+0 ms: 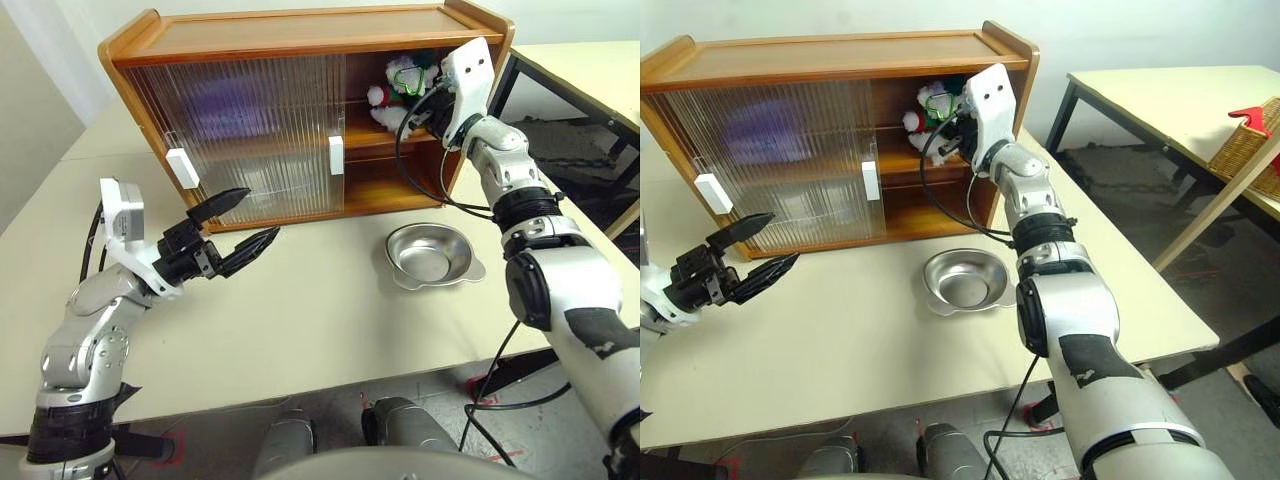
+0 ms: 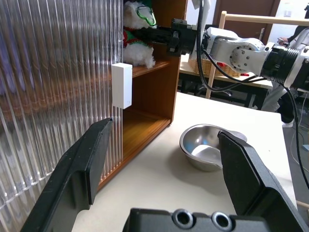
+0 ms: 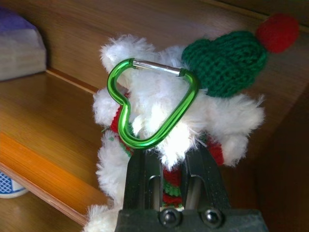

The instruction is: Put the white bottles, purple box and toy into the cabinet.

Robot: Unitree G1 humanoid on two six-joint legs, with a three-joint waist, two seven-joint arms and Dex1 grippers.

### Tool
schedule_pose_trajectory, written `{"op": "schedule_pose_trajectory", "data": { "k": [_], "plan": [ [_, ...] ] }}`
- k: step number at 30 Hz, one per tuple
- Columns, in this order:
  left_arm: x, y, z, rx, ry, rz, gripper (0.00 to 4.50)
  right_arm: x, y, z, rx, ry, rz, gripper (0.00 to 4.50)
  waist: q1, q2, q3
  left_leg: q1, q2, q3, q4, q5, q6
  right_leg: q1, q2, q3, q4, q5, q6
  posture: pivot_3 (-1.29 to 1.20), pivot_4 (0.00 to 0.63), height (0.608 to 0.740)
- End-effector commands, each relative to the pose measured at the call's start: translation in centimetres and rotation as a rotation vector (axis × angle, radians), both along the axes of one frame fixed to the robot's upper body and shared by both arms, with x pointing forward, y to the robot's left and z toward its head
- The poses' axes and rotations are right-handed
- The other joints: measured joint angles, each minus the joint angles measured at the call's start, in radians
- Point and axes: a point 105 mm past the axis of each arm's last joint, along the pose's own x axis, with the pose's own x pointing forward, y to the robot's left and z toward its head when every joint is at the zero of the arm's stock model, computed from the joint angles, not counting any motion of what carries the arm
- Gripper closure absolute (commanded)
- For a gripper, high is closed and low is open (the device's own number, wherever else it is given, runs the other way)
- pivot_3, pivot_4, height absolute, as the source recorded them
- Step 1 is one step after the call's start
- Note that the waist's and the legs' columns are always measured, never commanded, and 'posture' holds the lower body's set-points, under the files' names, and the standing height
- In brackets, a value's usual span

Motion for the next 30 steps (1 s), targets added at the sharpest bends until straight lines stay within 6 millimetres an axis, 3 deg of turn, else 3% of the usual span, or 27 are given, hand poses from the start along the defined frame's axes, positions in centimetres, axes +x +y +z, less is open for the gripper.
{"op": "schedule_pose_trajectory", "data": {
  "k": [1,6,11,25,28,30],
  "plan": [
    [0.0,-0.2,-0.1,0.016,0.001,0.002,0.0,0.2,-0.3,-0.5,-0.001,0.019,-0.026,3.58,0.0,0.0,0.0,0.0,0.0,0.0,0.0,0.0,0.0,0.0,0.0,0.0,0.0,0.0,0.0,-0.08,0.0,0.74],
    [0.1,-0.2,-0.4,0.026,0.012,-0.001,0.0,0.1,0.4,0.1,0.028,0.004,0.006,1.89,-0.001,0.0,0.0,0.001,0.0,0.0,0.001,0.0,0.0,0.001,0.0,0.0,0.0,0.001,-0.001,-0.09,0.0,0.74],
    [0.2,0.5,-0.8,0.028,0.018,0.009,0.0,0.1,-0.3,0.7,0.041,-0.019,-0.01,0.05,0.0,0.0,0.0,0.001,0.0,0.0,0.001,0.0,0.001,0.001,0.0,0.0,0.0,0.001,-0.002,-0.09,0.0,0.74],
    [0.2,0.5,-1.1,0.028,0.017,0.011,0.0,-0.5,-2.6,1.7,0.039,-0.016,0.005,0.02,-0.001,0.0,0.0,0.001,0.0,0.0,0.001,0.0,0.0,0.001,0.0,0.0,0.0,0.001,-0.001,-0.09,0.0,0.74],
    [0.1,0.6,-1.0,0.029,0.017,0.012,0.0,-1.2,-2.6,2.6,0.112,0.005,0.078,0.02,0.001,0.0,0.0,0.001,0.0,0.001,0.001,0.0,0.0,0.001,0.0,0.0,0.0,0.0,-0.001,-0.1,0.0,0.74],
    [0.1,0.6,-1.0,0.028,0.017,0.013,0.0,-3.0,-1.9,1.9,0.126,0.089,0.25,0.02,0.002,-0.002,-0.001,0.001,0.0,0.001,0.001,0.0,0.0,0.001,0.0,0.0,0.0,-0.001,-0.003,-0.1,0.0,0.74]
  ]
}}
